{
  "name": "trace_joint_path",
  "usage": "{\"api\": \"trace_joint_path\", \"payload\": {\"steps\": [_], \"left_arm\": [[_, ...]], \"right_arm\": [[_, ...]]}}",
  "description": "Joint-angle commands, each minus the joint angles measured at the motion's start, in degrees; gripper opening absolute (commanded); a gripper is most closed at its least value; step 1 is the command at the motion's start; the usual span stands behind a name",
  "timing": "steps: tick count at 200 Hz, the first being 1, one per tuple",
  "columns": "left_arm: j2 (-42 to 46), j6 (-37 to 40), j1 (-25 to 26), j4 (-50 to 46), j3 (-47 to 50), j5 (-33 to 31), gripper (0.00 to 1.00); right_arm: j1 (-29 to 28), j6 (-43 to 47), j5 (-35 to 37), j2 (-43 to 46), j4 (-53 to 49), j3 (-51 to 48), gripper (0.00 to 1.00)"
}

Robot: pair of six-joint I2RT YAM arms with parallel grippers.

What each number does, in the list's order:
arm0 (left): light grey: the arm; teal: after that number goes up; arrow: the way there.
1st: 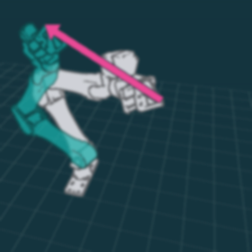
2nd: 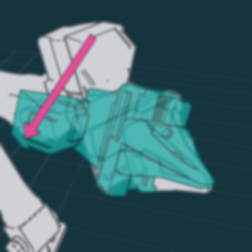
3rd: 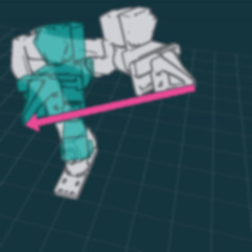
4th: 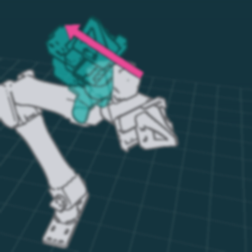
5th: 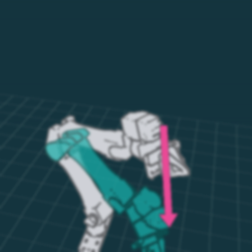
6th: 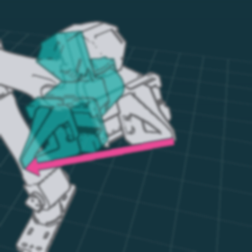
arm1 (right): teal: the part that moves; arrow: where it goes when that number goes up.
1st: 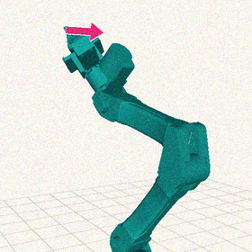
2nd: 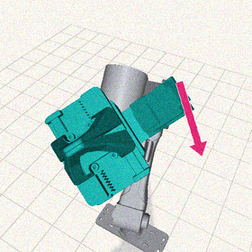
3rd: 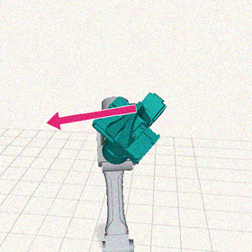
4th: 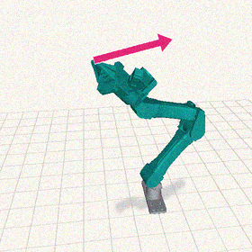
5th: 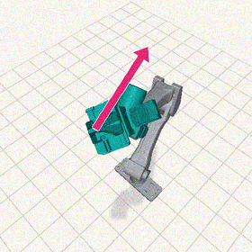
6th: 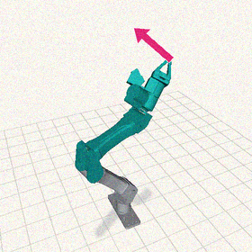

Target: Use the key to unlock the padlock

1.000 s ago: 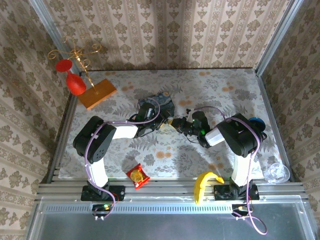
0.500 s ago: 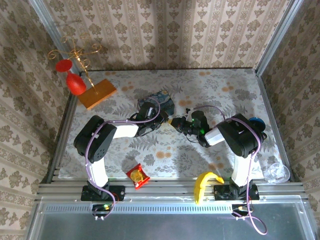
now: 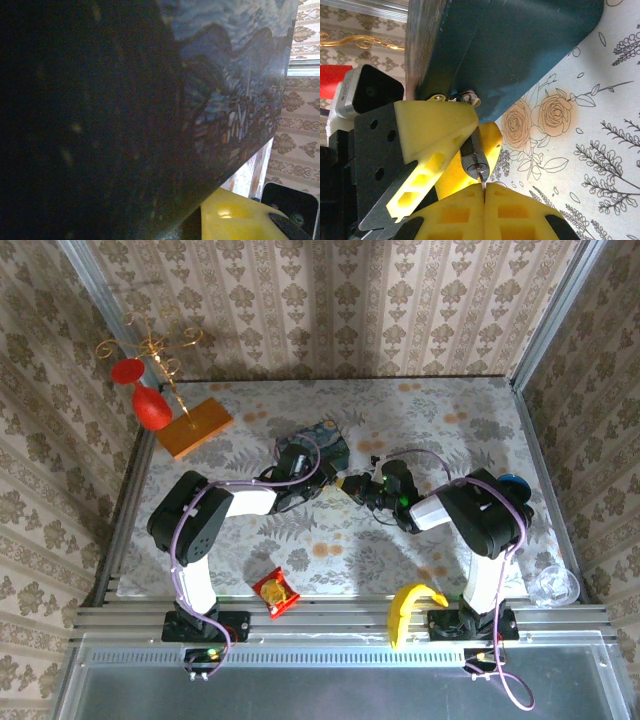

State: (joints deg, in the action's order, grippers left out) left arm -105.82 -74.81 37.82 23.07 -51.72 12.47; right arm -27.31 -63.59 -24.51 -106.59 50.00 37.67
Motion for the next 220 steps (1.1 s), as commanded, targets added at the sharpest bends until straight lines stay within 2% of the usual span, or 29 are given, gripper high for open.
{"api": "trace_joint_path", "payload": {"steps": [1, 38, 77, 177, 220], "left_arm": [[-1.8, -1.9, 0.4, -2.7, 1.8, 4.8, 0.00], [-1.7, -0.4, 1.0, 1.2, 2.4, 5.3, 0.00], [-1.6, -0.8, 1.2, 5.4, 3.6, 5.5, 0.00], [-2.5, -2.2, 1.6, 10.9, 4.5, 5.2, 0.00], [-3.0, -2.5, 1.8, 11.8, 4.4, 5.2, 0.00]], "right_arm": [[-0.7, 3.6, 2.2, 3.2, -4.5, 1.6, 0.00], [-0.3, -2.7, 2.0, 0.5, 3.7, 1.0, 0.00], [0.3, -21.5, 2.1, -9.7, 25.3, 0.2, 0.00], [-1.3, -39.5, 9.7, -9.9, 25.7, -1.0, 0.00], [-2.9, -43.6, 14.2, -10.2, 25.8, -0.8, 0.00]]}}
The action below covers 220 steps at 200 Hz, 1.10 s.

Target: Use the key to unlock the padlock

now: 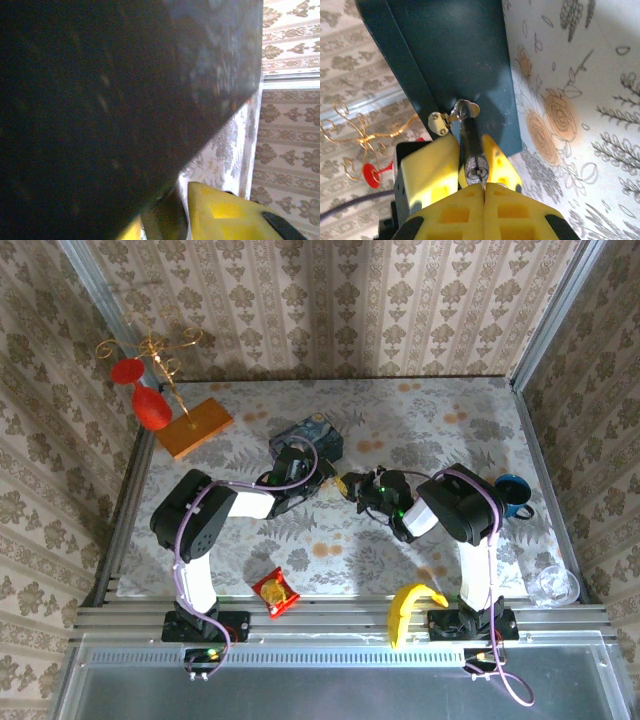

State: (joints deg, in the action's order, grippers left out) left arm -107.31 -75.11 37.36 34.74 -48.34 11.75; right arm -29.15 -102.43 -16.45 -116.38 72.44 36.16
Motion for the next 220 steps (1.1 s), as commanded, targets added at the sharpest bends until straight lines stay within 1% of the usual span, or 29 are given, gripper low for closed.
{"api": "trace_joint_path", "payload": {"steps": [1, 27, 42, 60, 71, 86, 99, 109, 119, 125, 129, 136, 149, 159, 191, 211, 220], "left_arm": [[-1.5, -2.2, 2.2, 0.1, 1.0, 5.9, 0.00], [-1.5, -2.2, 2.2, 0.2, 1.1, 5.7, 0.00], [-1.3, -2.6, 2.1, 0.4, 1.4, 5.6, 0.00], [-1.0, -2.8, 1.7, 0.4, 1.7, 5.3, 0.00], [-0.6, -3.1, 1.4, 0.4, 2.1, 5.1, 0.00], [-0.2, -3.6, 1.2, 0.6, 2.8, 4.7, 0.00], [0.3, -3.6, 1.0, 0.7, 3.3, 4.6, 0.19], [0.7, -3.6, 0.9, 0.4, 3.7, 4.5, 0.25], [0.9, -3.6, 0.9, -0.5, 3.9, 4.6, 0.35], [1.0, -3.8, 0.9, -1.0, 4.0, 4.5, 0.45], [1.0, -3.8, 0.8, -1.3, 4.2, 4.5, 0.51], [1.0, -4.0, 0.8, -1.7, 4.5, 4.5, 0.56], [1.2, -4.3, 0.7, -2.3, 5.1, 4.4, 0.66], [1.4, -4.3, 0.6, -2.8, 5.6, 4.3, 0.70], [2.8, -4.3, -0.3, -4.6, 7.2, 3.5, 0.73], [4.4, -3.4, -1.4, -5.9, 7.8, 3.4, 0.76], [5.3, -2.5, -1.8, -6.8, 7.7, 3.6, 0.79]], "right_arm": [[-1.1, -4.8, 6.1, -0.4, 3.3, 0.8, 0.00], [-1.4, -4.6, 6.0, -0.3, 3.2, 1.9, 0.01], [-1.4, -3.3, 5.7, -0.1, 3.1, 1.8, 0.07], [-1.4, -1.7, 5.6, 0.2, 2.9, 0.5, 0.17], [-1.4, -1.0, 5.8, 0.2, 2.7, -0.6, 0.26], [-1.2, 0.0, 5.7, 0.3, 2.8, -2.0, 0.31], [-1.2, 1.0, 5.3, 0.4, 2.6, -2.7, 0.33], [-1.1, 1.6, 4.9, 0.4, 2.5, -3.0, 0.36], [-1.1, 2.4, 4.6, 0.4, 2.4, -3.3, 0.38], [-1.1, 2.8, 4.5, 0.6, 2.2, -3.4, 0.38], [-1.1, 3.1, 4.5, 0.7, 2.1, -3.5, 0.38], [-1.1, 3.6, 4.3, 0.9, 1.7, -3.8, 0.40], [-0.9, 4.8, 4.2, 1.4, 1.0, -4.1, 0.40], [-0.8, 5.6, 4.2, 2.0, 0.1, -4.5, 0.40], [-0.5, 10.2, 4.5, 6.2, -5.4, -5.8, 0.40], [-0.1, 16.0, 4.3, 11.3, -13.2, -5.6, 0.40], [0.0, 20.4, 3.5, 14.2, -20.0, -4.3, 0.40]]}}
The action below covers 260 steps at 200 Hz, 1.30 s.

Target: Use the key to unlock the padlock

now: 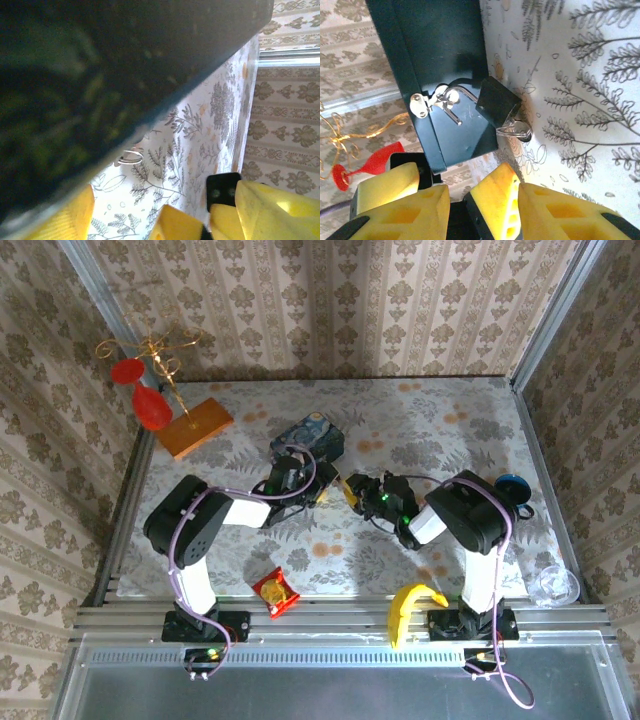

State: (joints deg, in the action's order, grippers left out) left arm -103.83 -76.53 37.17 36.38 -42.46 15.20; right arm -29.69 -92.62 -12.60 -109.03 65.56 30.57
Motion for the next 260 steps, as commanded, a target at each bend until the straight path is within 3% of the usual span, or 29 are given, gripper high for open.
{"api": "trace_joint_path", "payload": {"steps": [1, 18, 34, 76, 108, 129, 157, 208, 232, 260], "left_arm": [[1.9, -1.0, -1.7, -8.6, 1.8, 0.2, 0.79], [4.7, 1.7, -2.1, -11.7, 0.9, 0.5, 0.87], [8.1, 5.1, -2.1, -15.7, -0.5, 0.5, 0.97], [18.4, 14.6, -1.8, -28.1, -4.1, -2.9, 1.00], [24.5, 26.1, -2.7, -41.8, -9.3, -12.6, 1.00], [24.9, 35.1, -6.0, -46.9, -13.3, -14.7, 1.00], [20.8, 45.1, -10.4, -54.2, -20.3, -17.2, 1.00], [7.4, 51.3, -16.4, -59.0, -31.5, -15.8, 1.00], [1.8, 52.2, -17.1, -60.3, -36.4, -15.1, 1.00], [-2.1, 52.4, -17.7, -59.2, -39.5, -13.7, 1.00]], "right_arm": [[0.6, 11.2, -0.5, 7.2, -13.5, 1.5, 0.40], [0.3, 23.3, -1.3, 13.0, -33.7, 7.6, 0.39], [-1.2, 34.1, 2.4, 17.5, -50.7, 13.6, 0.39], [-2.1, 47.4, 7.3, 22.5, -68.9, 21.8, 0.47], [-2.9, 52.5, 10.9, 21.9, -76.8, 26.3, 0.71], [-3.6, 55.3, 13.7, 21.2, -81.0, 29.2, 1.00], [-4.5, 58.8, 16.9, 20.0, -83.3, 32.1, 1.00], [-6.7, 63.5, 22.4, 14.9, -88.1, 38.0, 1.00], [-6.4, 65.5, 18.2, 10.5, -90.2, 42.0, 0.84], [-6.9, 67.2, 18.2, 5.3, -90.7, 45.4, 0.79]]}}
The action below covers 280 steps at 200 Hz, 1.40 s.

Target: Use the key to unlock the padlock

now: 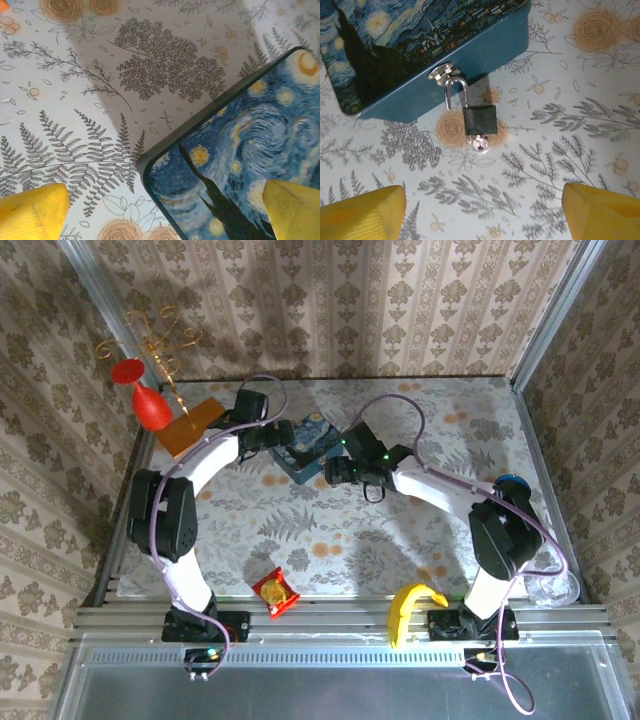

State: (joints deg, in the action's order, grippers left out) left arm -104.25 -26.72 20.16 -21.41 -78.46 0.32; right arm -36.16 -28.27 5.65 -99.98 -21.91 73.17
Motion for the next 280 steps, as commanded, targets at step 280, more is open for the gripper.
{"api": "trace_joint_path", "payload": {"steps": [280], "left_arm": [[-23.8, 27.8, 4.0, -9.8, -24.7, 10.6, 0.71]], "right_arm": [[0.3, 3.1, 1.6, -22.9, 1.0, 12.3, 0.40]]}}
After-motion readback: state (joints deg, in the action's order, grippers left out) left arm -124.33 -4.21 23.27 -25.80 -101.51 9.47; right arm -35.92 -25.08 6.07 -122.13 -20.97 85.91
